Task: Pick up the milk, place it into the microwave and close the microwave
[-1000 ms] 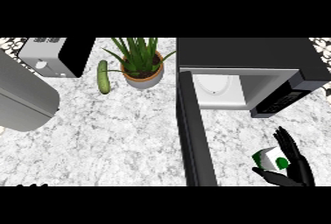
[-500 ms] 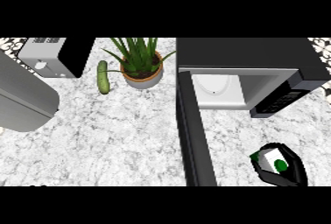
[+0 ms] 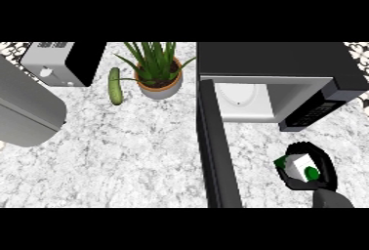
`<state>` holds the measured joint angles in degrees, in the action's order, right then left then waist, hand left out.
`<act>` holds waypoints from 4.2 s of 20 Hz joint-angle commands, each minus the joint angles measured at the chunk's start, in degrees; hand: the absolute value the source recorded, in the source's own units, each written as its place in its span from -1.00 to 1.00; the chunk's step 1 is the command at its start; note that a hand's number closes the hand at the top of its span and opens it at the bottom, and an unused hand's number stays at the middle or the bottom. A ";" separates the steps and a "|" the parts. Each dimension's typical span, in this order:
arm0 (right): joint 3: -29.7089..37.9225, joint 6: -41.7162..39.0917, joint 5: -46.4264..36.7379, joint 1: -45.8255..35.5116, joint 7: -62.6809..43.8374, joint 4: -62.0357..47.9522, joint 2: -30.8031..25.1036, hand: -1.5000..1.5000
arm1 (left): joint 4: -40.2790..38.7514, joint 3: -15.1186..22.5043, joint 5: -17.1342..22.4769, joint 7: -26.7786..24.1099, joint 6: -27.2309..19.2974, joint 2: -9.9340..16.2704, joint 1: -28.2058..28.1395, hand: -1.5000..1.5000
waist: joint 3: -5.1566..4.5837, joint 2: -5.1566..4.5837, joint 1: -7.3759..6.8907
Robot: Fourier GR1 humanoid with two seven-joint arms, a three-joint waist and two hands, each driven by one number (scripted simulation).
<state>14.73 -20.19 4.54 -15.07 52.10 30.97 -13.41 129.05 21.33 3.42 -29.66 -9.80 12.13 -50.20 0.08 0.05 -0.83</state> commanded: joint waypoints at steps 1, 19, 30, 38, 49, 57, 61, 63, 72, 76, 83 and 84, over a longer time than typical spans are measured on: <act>-2.73 -9.29 -0.15 -1.12 2.92 1.06 0.55 1.00 | -0.85 -2.20 1.19 1.44 -0.15 0.16 2.42 -1.00 | -0.04 -0.09 0.37; -13.44 0.18 8.89 23.25 -28.48 55.45 8.05 1.00 | -1.08 -4.27 4.39 -3.55 2.16 0.79 -2.52 -1.00 | -0.16 0.24 1.28; -22.72 14.23 4.31 21.02 -38.10 68.55 13.32 1.00 | -2.00 -9.77 9.22 -3.83 5.41 2.31 -2.14 -1.00 | -0.09 -0.01 0.68; -21.06 27.49 -3.41 9.29 -38.43 56.36 13.40 1.00 | -1.67 -11.65 10.07 -7.69 8.11 2.89 -7.90 -1.00 | -0.06 -0.08 0.04; -8.22 29.61 -2.47 -12.30 -28.28 21.41 12.28 1.00 | -5.89 -16.67 13.36 -7.29 11.88 3.66 -3.96 -1.00 | -0.01 -0.43 -1.02; -4.42 27.64 -3.74 -23.45 -15.74 2.99 7.97 1.00 | -7.94 -17.71 13.78 -3.30 12.83 3.57 0.05 -1.00 | 0.00 -0.61 -1.04; -3.46 32.18 -5.80 -28.60 -11.13 -3.74 7.74 1.00 | -8.13 -16.52 11.91 -6.33 14.10 2.50 -1.82 -1.00 | 0.02 -0.75 -2.07; -3.68 32.68 -6.18 -28.32 -6.13 -5.87 9.73 1.00 | -4.92 -20.02 15.82 0.21 12.52 3.86 1.73 -1.00 | 0.03 -0.76 -1.26; -7.15 47.34 -15.30 -37.37 -6.44 -14.17 4.97 1.00 | -8.15 -19.66 15.14 -2.02 14.69 3.33 2.31 -1.00 | 0.01 -1.36 -2.77; -7.49 55.66 -17.57 -41.81 -9.28 -17.96 5.59 1.00 | -9.30 -20.08 15.02 -3.23 15.86 3.37 2.63 -1.00 | 0.00 -1.39 -3.48; -3.62 62.47 -15.60 -42.07 -7.90 -20.69 5.87 1.00 | -8.95 -20.53 15.49 -0.89 15.98 3.98 4.68 -1.00 | 0.13 -2.14 -4.31; -3.11 59.79 -15.22 -41.85 -7.67 -20.96 3.43 1.00 | -8.79 -20.76 15.42 -0.55 16.30 4.42 4.01 -1.00 | 0.14 -2.10 -4.16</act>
<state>10.09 38.08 -11.37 -56.00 43.80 11.47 -8.39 119.47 0.73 18.51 -31.51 6.00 15.96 -46.13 0.17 -1.82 -4.68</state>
